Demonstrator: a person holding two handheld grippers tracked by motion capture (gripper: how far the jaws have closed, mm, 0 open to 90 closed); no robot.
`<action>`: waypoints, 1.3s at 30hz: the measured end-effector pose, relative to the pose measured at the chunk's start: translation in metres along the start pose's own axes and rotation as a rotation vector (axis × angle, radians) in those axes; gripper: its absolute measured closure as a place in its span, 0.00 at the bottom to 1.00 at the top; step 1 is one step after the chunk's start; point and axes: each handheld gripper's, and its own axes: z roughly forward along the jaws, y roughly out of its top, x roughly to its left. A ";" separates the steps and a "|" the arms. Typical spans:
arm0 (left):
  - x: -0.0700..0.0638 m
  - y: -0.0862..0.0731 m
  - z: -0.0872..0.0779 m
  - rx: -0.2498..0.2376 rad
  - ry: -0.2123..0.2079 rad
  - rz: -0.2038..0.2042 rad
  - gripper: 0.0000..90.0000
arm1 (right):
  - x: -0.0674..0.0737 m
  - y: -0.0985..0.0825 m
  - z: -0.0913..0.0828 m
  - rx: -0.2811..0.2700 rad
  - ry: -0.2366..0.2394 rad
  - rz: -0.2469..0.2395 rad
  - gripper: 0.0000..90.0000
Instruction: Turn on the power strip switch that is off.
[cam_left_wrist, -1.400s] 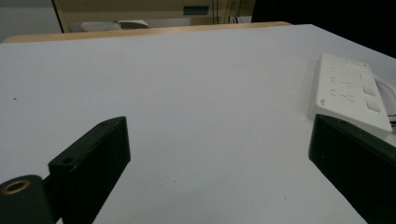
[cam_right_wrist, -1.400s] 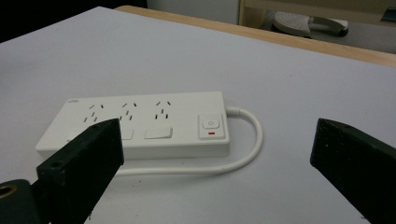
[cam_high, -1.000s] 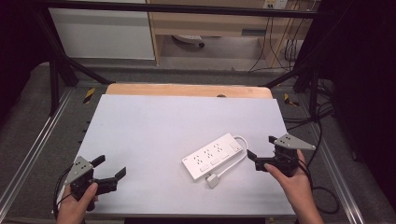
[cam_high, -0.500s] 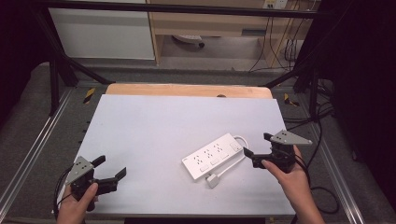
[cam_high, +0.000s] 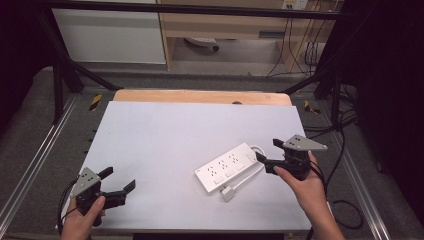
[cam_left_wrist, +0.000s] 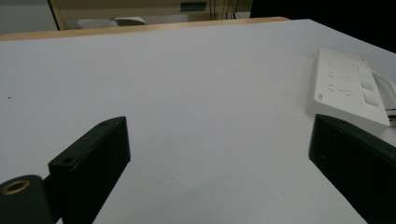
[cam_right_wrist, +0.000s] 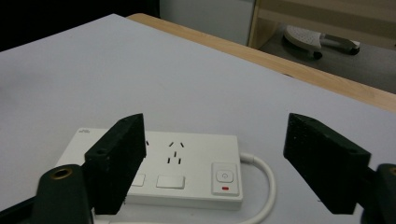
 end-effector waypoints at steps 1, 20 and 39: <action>0.000 0.000 0.000 0.001 0.001 0.000 0.06 | 0.000 0.000 0.000 0.000 0.000 0.000 0.30; 0.000 0.000 0.001 0.009 0.004 0.004 0.06 | 0.010 0.002 0.012 -0.028 0.026 -0.073 0.71; -0.001 -0.001 0.001 0.013 0.003 0.010 0.06 | 0.014 -0.005 0.031 -0.032 0.054 -0.061 0.87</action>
